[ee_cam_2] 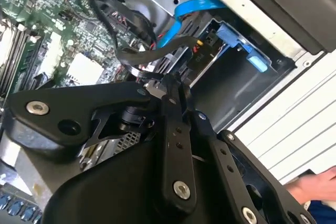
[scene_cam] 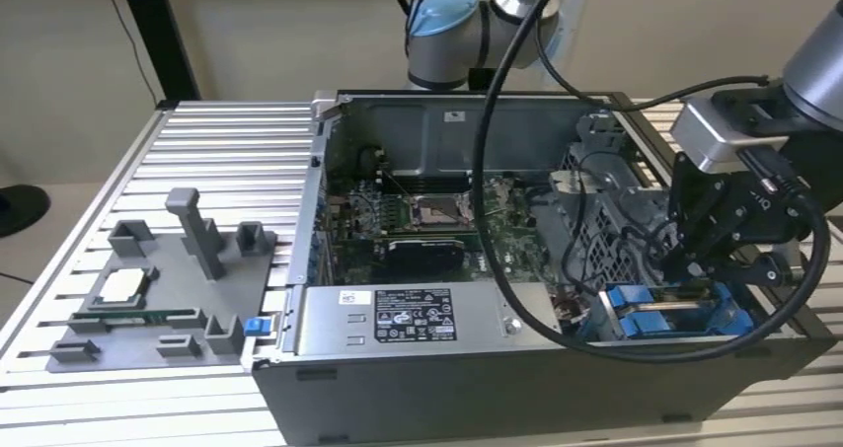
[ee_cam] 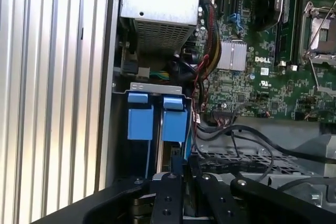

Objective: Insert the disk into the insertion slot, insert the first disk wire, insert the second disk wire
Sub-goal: 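Insert the second disk wire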

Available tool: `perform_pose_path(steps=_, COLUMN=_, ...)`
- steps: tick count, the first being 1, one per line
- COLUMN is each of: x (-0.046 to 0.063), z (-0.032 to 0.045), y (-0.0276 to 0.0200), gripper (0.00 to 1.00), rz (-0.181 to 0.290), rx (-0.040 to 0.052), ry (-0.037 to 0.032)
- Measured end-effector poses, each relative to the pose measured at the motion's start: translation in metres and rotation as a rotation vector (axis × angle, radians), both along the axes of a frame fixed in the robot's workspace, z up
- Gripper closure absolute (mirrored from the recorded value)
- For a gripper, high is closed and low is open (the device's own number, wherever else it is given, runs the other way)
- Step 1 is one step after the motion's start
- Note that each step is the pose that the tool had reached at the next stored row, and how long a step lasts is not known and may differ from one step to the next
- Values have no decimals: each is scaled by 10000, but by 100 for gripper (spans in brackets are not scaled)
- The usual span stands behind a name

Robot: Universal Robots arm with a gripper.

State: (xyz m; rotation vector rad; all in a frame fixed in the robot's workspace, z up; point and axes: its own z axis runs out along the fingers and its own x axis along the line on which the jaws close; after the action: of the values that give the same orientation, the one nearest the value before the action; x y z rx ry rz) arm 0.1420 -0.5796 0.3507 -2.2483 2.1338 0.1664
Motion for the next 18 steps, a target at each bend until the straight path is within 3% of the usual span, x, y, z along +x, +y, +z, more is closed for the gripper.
perform_pose_path(steps=7, x=19, z=-52, y=-20, gripper=100, rz=1, rx=-221, ry=0)
perform_pose_path(steps=18, x=45, z=-75, y=-7, gripper=100, rz=-4, rx=-228, ry=0)
